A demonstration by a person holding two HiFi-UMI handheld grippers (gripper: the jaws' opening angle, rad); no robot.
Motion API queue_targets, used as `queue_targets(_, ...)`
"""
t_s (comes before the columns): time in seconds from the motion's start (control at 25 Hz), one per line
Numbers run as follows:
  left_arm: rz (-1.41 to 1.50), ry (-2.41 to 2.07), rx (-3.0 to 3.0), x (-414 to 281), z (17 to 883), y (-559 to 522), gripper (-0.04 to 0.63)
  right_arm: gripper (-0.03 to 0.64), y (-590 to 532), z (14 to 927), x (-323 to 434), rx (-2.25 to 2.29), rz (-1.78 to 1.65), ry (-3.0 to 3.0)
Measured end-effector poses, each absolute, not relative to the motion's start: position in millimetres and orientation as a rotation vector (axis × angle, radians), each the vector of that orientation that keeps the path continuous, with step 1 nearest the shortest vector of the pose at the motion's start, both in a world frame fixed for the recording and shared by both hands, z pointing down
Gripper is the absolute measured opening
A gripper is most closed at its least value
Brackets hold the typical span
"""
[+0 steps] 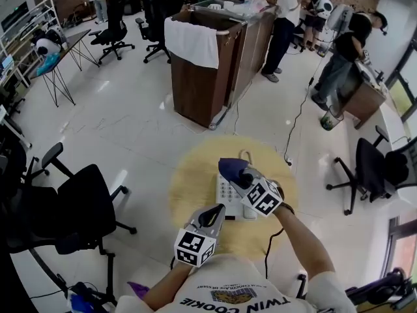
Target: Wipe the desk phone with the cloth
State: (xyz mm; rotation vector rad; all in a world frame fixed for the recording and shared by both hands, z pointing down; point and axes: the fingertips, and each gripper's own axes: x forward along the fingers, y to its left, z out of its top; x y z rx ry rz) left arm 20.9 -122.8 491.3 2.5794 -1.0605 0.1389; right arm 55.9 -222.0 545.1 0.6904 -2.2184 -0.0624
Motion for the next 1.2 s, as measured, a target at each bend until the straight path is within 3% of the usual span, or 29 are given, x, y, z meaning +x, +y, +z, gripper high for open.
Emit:
queue_targets(0.64, 0.125, -1.285, 2.459, -11.6, 493.1, -117.7, -0.009, 0.064, -263.7, 656.6, 60.3, 0.46, -0.066, -1.936)
queue_targets(1.2, 0.139, -1.149, 2.554, -12.4, 492.9, -112.9, -0.009, 0.064, -214.8, 646.1, 47.1, 0.544, -0.019, -1.993)
